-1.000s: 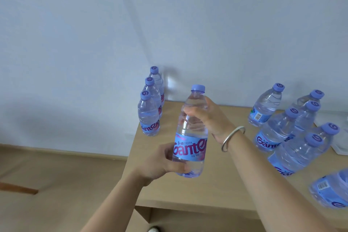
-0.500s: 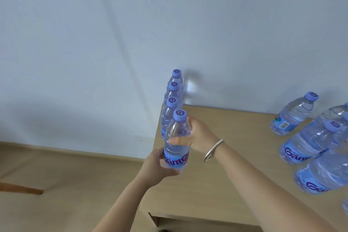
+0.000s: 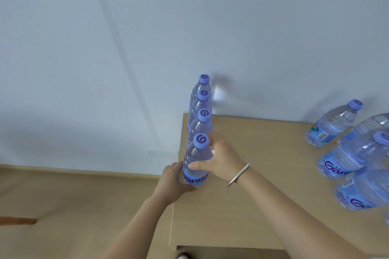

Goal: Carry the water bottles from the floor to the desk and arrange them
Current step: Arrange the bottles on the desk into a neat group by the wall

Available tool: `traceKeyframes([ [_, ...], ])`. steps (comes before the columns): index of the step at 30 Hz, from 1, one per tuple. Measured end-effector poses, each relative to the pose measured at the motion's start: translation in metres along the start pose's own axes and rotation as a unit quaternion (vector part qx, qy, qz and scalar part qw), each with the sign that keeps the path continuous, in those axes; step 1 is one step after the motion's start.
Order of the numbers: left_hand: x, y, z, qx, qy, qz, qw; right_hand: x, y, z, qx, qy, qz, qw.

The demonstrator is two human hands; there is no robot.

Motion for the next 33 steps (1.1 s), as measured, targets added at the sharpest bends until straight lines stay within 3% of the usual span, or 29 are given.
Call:
traceKeyframes([
  [8, 0.002, 0.001, 0.005, -0.001, -0.003, -0.003, 1.000, -0.001, 0.006, 0.006, -0.002, 0.010, 0.062, 0.998],
  [21, -0.001, 0.006, 0.013, 0.011, -0.049, 0.016, 0.999, 0.004, 0.010, 0.004, 0.003, 0.009, 0.055, 0.998],
  [23, -0.004, 0.009, 0.014, 0.030, -0.052, 0.020, 0.998, 0.004, 0.011, 0.000, 0.008, 0.003, 0.037, 0.999],
  [26, -0.016, 0.028, 0.011, 0.128, -0.052, 0.052, 0.989, 0.006, 0.017, 0.006, 0.000, -0.023, 0.024, 0.999],
  [28, -0.039, 0.050, 0.015, 0.163, -0.090, 0.029, 0.982, 0.011, 0.025, 0.016, -0.015, -0.022, 0.035, 0.999],
  [33, -0.099, 0.083, 0.059, 0.066, -0.190, -0.105, 0.974, 0.051, 0.054, 0.040, -0.059, -0.011, 0.081, 0.995],
])
Point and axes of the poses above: each hand's wrist, its own y-axis away from the middle knuckle, its own x-axis out of the back of the hand, z = x × y, the point moved 6 cm from there along -y, towards the middle knuckle, and after that the axes turned 14 degrees about x, right-handed, at the moved point
